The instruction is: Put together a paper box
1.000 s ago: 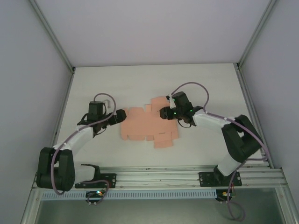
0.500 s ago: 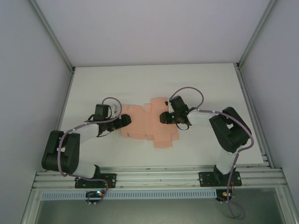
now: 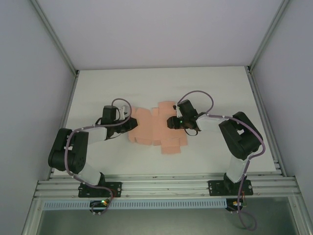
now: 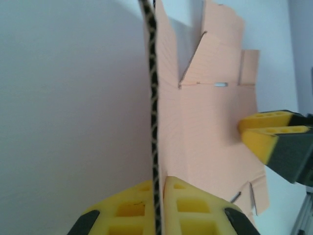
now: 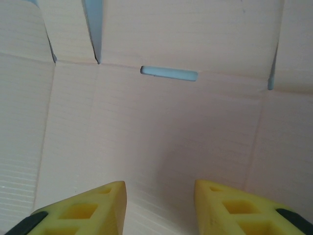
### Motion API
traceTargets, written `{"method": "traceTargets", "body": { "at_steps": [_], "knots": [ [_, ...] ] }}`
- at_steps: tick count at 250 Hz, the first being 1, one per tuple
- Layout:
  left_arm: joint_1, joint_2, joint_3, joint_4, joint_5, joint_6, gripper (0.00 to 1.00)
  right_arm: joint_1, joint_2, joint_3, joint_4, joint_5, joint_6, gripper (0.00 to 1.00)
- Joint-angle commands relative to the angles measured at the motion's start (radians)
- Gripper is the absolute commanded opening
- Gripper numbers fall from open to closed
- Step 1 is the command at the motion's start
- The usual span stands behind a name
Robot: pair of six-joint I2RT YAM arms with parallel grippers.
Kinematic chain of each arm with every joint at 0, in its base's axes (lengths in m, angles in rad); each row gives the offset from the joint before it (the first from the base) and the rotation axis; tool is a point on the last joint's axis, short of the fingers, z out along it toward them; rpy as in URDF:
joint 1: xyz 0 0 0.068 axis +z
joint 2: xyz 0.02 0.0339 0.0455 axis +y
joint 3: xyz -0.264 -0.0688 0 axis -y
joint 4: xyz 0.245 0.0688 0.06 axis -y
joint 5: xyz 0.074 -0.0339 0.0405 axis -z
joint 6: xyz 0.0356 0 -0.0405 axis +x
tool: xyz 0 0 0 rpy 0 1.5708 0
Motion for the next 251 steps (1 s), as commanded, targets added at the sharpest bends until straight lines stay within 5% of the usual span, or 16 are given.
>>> {"method": "traceTargets", "body": {
  "at_steps": [1,66,98,198,251],
  "knots": [
    [-0.002,-0.065,0.022,0.028,0.0,0.005,0.0,-0.003,-0.071,0.029,-0.057,0.007,-0.037,0.46],
    [0.002,-0.305,0.016,0.026,-0.034,-0.053,0.0,-0.068,-0.424,-0.082,-0.049,-0.002,-0.048,0.82],
    [0.009,-0.434,0.017,0.033,-0.026,-0.096,0.0,-0.154,-0.572,-0.172,-0.026,-0.078,-0.034,0.91],
    [0.012,-0.648,-0.017,0.146,0.026,-0.229,0.0,-0.267,-0.615,-0.286,0.301,-0.429,0.066,0.73],
    [0.014,-0.665,-0.045,0.149,0.026,-0.232,0.0,-0.268,-0.571,-0.244,0.344,-0.42,0.075,0.5]
  ]
}}
